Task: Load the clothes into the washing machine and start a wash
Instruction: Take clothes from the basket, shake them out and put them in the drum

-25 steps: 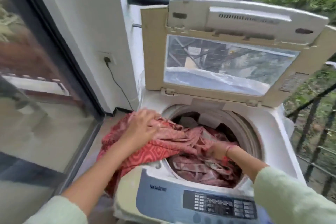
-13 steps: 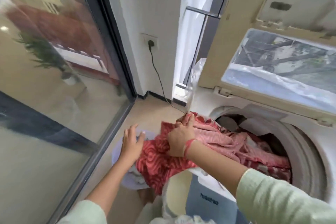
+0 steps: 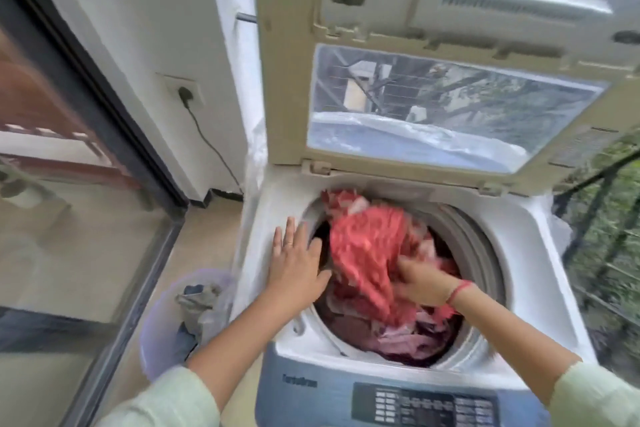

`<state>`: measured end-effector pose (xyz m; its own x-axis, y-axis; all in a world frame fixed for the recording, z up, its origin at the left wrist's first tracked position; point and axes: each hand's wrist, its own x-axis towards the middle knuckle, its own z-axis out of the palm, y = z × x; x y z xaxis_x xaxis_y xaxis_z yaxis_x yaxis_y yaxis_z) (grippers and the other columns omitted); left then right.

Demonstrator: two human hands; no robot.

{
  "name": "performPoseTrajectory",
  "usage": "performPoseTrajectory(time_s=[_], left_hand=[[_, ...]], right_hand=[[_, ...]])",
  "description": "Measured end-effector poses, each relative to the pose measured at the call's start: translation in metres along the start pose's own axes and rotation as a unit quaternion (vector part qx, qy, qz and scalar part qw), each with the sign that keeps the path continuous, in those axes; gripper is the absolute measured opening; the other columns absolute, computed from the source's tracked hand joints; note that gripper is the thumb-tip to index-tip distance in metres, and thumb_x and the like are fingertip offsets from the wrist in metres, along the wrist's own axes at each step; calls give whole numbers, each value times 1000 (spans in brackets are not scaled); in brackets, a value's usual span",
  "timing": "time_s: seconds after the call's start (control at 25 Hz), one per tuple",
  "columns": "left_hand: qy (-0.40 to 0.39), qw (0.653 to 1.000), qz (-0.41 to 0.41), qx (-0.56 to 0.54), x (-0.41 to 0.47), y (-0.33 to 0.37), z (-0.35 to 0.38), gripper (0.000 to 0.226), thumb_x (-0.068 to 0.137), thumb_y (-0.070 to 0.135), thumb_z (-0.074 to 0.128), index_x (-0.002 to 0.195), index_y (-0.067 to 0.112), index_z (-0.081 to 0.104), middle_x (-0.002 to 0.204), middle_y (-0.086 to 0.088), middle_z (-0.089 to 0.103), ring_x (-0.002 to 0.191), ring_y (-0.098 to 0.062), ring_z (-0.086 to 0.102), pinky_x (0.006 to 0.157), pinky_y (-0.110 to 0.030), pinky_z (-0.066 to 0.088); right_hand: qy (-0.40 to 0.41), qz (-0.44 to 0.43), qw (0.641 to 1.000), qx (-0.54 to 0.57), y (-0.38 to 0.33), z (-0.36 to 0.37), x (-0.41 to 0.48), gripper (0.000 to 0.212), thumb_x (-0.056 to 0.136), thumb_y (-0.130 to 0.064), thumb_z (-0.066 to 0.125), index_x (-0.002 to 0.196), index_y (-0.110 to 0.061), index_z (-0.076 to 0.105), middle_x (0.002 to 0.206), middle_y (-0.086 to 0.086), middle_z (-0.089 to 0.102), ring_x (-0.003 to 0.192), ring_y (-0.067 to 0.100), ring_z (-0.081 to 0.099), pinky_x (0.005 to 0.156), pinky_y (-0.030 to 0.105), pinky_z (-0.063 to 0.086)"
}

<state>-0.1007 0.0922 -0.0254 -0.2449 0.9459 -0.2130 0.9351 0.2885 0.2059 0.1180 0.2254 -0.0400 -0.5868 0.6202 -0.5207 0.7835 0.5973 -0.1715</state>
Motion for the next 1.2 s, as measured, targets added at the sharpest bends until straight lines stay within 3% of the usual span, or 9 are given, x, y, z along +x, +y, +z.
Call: performPoseTrajectory(time_s=[0.12,0.2,0.28,0.36,0.44,0.56,0.76,1.04,1.2], left_hand=[[-82,994,1,68,22,23,15,53,91,46,46,133,15,40,153,-16,18,145,-34,2,116,-47,-1],[-90,994,7,57,33,34,24,56,89,46,48,135,16,37,151,-15,24,144,-34,7,117,-46,5],[-108,993,-1,-36,46,51,38,73,83,53,55,143,22,27,152,-12,22,144,-34,9,117,-48,11],[-229,962,-29,-142,63,70,61,108,69,62,69,149,29,6,157,-10,2,144,-38,0,116,-52,14],[-350,928,-64,-110,79,83,96,134,56,60,80,147,33,-16,155,-9,-23,141,-44,-13,113,-60,12],[-391,911,-130,-8,93,88,154,144,56,48,86,138,38,-32,146,0,-43,136,-48,-24,102,-75,15],[-380,907,-182,25,114,77,220,138,67,28,84,134,43,-36,138,3,-50,135,-48,-26,99,-76,16],[-394,904,-151,61,144,58,255,153,54,40,89,127,38,-45,139,0,-52,135,-48,-26,105,-69,21],[-484,866,-94,85,153,64,208,146,59,47,84,135,28,-40,146,-10,-40,140,-47,-10,108,-63,26]], right_hand=[[-240,0,970,-27,27,13,-4,17,94,-17,48,92,-12,64,117,20,62,111,34,57,90,40,44],[-106,6,994,13,30,-2,-5,25,93,-20,45,110,-9,59,121,17,60,108,31,57,84,37,45],[67,52,996,13,45,0,12,57,85,-34,56,137,-20,37,142,10,42,126,32,44,97,42,44],[-17,70,997,35,51,21,36,113,67,-47,74,148,-35,-4,158,2,-2,143,39,10,108,59,27],[-133,91,987,27,49,56,64,145,51,-53,84,140,-37,-30,149,3,-35,141,45,-13,107,70,15],[-205,157,962,92,52,108,92,143,59,-44,86,136,-38,-35,147,6,-41,139,47,-18,100,78,12],[-219,200,951,86,51,164,128,146,57,-46,85,131,-39,-40,147,6,-42,138,43,-25,96,81,11],[-168,211,963,0,51,188,157,136,66,-51,78,137,-33,-37,149,9,-37,142,41,-17,94,82,11],[-251,163,954,4,55,149,142,129,68,-49,77,144,-31,-25,155,11,-23,144,41,-2,105,70,21]])
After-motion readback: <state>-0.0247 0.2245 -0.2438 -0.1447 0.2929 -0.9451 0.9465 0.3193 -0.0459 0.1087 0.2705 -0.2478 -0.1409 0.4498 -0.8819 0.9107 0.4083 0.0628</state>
